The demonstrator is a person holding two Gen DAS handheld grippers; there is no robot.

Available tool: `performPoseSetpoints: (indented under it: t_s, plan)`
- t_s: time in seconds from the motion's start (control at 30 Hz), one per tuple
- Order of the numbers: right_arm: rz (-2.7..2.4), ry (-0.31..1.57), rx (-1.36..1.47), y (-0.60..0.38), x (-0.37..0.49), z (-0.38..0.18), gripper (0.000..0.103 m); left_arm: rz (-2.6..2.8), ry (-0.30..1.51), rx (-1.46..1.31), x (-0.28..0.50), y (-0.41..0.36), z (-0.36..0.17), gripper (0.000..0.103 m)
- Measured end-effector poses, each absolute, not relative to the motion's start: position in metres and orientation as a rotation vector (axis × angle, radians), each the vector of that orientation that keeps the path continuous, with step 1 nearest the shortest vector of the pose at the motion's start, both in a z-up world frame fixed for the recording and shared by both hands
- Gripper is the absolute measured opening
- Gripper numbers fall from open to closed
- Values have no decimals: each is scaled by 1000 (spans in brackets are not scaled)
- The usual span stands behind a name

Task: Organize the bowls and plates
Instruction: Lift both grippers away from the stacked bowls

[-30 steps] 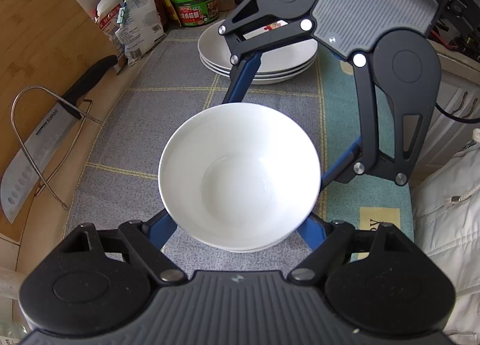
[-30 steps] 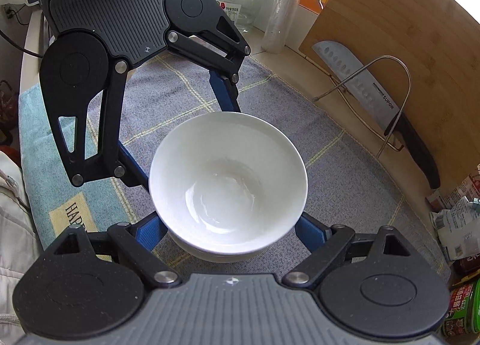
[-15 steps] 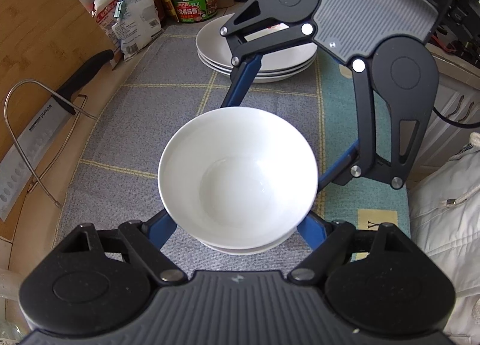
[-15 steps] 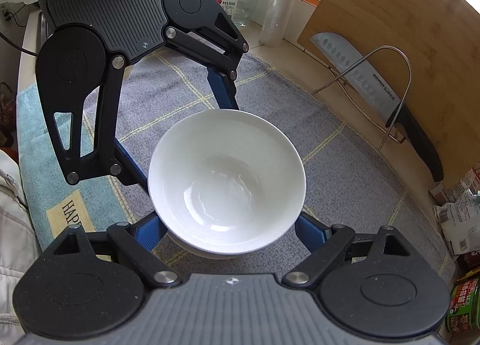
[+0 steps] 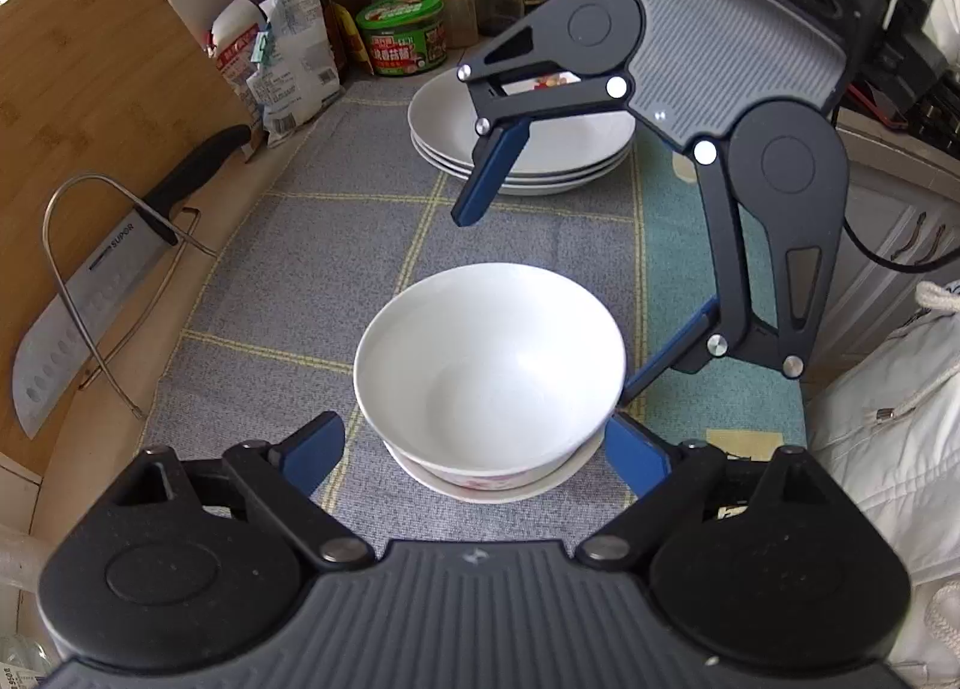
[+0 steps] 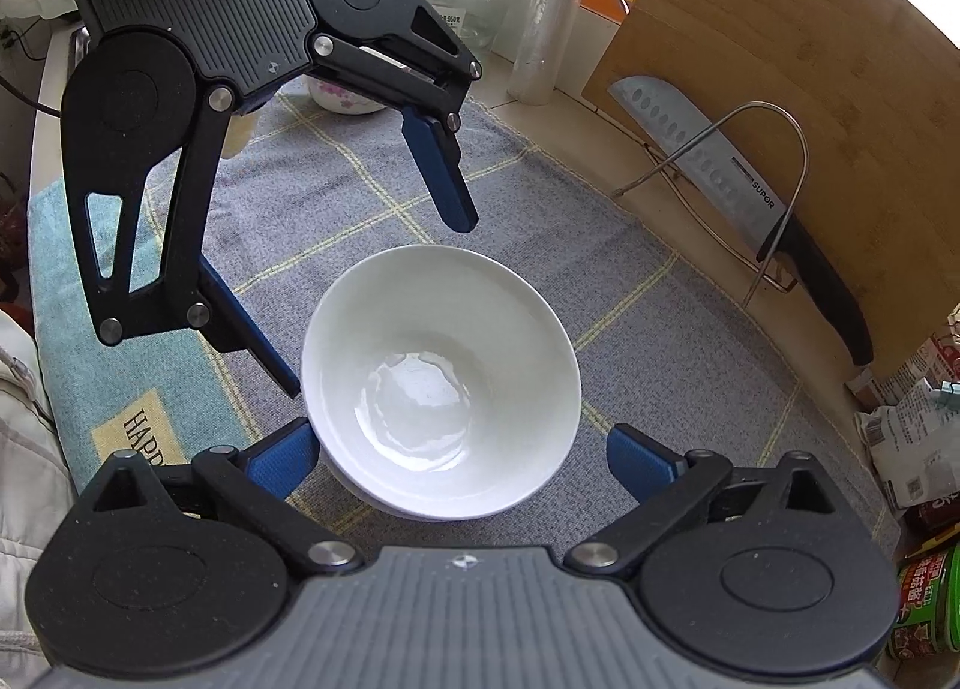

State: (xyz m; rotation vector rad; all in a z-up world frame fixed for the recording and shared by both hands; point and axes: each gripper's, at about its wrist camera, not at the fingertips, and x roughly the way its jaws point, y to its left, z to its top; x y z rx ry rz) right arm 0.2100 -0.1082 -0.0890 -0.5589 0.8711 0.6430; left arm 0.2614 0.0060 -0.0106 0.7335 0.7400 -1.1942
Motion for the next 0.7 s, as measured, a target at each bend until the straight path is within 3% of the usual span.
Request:
performPoseSetpoints:
  t_s: [0.7]
  plan:
    - [644,831,-515,-101,190,-82,103,-1039,733,607,285,25,-16,96]
